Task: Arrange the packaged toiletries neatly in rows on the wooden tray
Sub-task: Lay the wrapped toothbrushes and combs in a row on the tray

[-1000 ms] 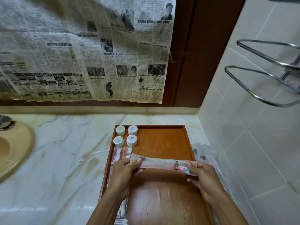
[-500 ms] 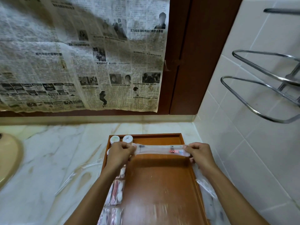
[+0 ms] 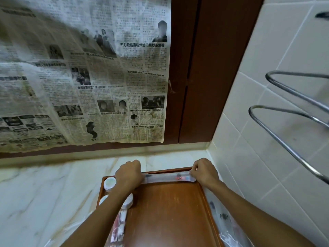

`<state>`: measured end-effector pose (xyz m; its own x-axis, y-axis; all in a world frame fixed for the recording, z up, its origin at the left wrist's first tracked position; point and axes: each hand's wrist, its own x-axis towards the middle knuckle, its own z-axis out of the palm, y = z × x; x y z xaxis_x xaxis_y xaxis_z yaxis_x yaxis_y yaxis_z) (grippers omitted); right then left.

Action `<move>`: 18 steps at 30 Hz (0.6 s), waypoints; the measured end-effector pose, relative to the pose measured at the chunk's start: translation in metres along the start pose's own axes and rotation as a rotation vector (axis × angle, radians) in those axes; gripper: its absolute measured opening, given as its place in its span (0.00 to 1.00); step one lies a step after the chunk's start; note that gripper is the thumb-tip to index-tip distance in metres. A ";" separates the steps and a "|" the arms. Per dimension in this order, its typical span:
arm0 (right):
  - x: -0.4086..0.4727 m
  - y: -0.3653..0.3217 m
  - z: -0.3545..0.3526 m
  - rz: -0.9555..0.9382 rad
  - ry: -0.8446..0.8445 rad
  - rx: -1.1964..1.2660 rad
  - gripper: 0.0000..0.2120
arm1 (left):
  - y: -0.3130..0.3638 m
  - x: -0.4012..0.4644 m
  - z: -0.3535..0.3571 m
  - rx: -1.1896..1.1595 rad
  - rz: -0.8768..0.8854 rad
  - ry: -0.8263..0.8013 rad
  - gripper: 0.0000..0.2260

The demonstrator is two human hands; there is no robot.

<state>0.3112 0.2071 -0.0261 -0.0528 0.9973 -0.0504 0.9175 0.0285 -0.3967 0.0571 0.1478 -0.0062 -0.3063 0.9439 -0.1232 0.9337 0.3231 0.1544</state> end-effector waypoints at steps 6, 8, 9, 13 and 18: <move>0.001 0.004 0.014 -0.089 0.028 -0.135 0.04 | 0.001 0.006 0.014 0.104 0.070 0.007 0.14; 0.001 0.005 0.016 -0.119 0.036 -0.130 0.07 | 0.002 0.003 0.014 0.153 0.095 0.018 0.08; 0.002 0.005 0.017 -0.133 0.049 -0.113 0.08 | 0.003 0.000 0.014 0.168 0.110 0.023 0.07; -0.003 0.008 0.019 -0.175 0.168 -0.042 0.12 | 0.013 -0.016 0.017 0.200 0.201 0.107 0.04; -0.026 0.010 0.040 -0.401 0.126 -0.140 0.14 | 0.033 -0.040 0.042 0.183 0.286 0.078 0.14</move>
<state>0.3054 0.1789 -0.0656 -0.3755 0.9055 0.1977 0.8792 0.4155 -0.2331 0.1074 0.1179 -0.0369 -0.0340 0.9991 -0.0237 0.9994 0.0338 -0.0078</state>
